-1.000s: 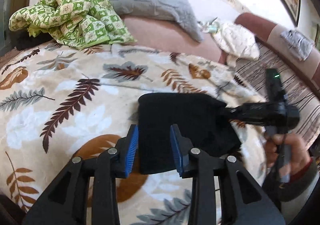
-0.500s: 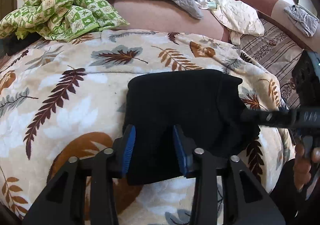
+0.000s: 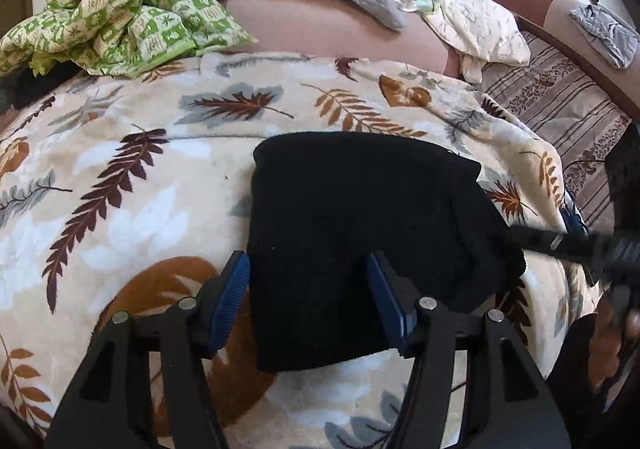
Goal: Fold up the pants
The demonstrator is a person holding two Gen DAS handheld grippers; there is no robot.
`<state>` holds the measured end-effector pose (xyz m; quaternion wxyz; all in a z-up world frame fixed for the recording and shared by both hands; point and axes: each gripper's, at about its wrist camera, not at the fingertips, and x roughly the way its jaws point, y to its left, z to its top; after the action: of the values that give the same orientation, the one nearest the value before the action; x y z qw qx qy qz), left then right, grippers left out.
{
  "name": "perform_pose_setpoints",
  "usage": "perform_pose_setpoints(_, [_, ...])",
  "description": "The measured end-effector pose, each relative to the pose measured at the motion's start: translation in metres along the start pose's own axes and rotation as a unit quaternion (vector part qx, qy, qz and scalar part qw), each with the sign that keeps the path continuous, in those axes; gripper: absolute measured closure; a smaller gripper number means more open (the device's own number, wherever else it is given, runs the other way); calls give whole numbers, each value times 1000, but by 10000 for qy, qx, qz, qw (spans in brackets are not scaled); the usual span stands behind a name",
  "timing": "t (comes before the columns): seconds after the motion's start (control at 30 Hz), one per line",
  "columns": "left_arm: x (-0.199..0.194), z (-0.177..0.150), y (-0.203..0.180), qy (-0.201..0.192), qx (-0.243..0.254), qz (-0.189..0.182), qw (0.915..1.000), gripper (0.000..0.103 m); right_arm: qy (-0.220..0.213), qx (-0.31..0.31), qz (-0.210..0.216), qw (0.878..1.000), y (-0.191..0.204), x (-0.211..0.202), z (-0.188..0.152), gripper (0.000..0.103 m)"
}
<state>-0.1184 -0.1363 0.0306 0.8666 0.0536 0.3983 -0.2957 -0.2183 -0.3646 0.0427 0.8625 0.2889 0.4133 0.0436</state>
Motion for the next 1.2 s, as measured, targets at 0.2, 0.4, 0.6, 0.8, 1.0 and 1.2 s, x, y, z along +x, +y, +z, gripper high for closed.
perform_pose_setpoints(0.2, [1,0,1,4,-61,18,10000,43,-431,127,139,9989,-10,-11,15,42])
perform_pose_setpoints(0.4, [5,0,8,33,-208,6,9998,36,-142,208,220,9994,-15,30,20,42])
perform_pose_setpoints(0.6, [5,1,8,43,-199,50,9998,36,-424,131,79,9990,-5,41,20,88])
perform_pose_setpoints(0.8, [-9,11,3,-82,-172,-1,9998,36,-951,109,319,9949,2,3,23,91])
perform_pose_setpoints(1.0, [8,10,-7,87,-59,62,9999,35,-948,68,-96,9954,-9,-11,29,91])
perform_pose_setpoints(1.2, [10,9,-8,208,9,82,9998,35,-585,256,-568,9963,-32,20,21,89])
